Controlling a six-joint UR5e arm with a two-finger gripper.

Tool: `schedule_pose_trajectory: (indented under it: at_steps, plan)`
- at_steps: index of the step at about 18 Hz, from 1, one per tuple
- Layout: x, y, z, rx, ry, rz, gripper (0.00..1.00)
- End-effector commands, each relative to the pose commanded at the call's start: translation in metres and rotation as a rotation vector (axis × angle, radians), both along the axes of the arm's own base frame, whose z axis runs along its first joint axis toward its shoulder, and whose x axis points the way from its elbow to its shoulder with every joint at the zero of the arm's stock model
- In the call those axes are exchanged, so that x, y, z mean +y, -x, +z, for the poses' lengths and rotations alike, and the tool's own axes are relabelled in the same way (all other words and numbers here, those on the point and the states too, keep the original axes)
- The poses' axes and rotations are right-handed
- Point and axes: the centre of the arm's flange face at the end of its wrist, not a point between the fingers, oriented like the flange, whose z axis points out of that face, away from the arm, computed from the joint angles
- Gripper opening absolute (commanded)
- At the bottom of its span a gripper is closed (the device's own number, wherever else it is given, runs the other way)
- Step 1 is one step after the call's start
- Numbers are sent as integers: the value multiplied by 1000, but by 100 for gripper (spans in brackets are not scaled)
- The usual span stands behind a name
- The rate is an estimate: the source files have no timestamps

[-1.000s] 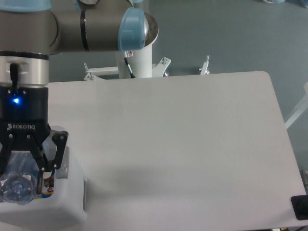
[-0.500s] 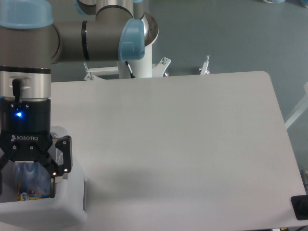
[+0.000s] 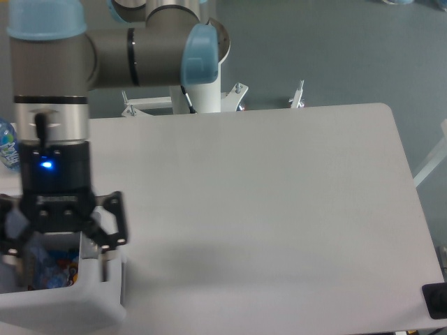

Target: Place the trash in the trash can

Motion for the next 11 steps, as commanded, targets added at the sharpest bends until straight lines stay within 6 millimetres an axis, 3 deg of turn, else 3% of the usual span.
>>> schedule_pose_trajectory:
  at_steps: [3, 7, 11]
  plan:
    - [-31, 25, 8, 43, 137, -21, 100]
    - [-80, 56, 0, 88, 411, -172, 100]
    - [-108, 80, -7, 58, 571, -191, 100]
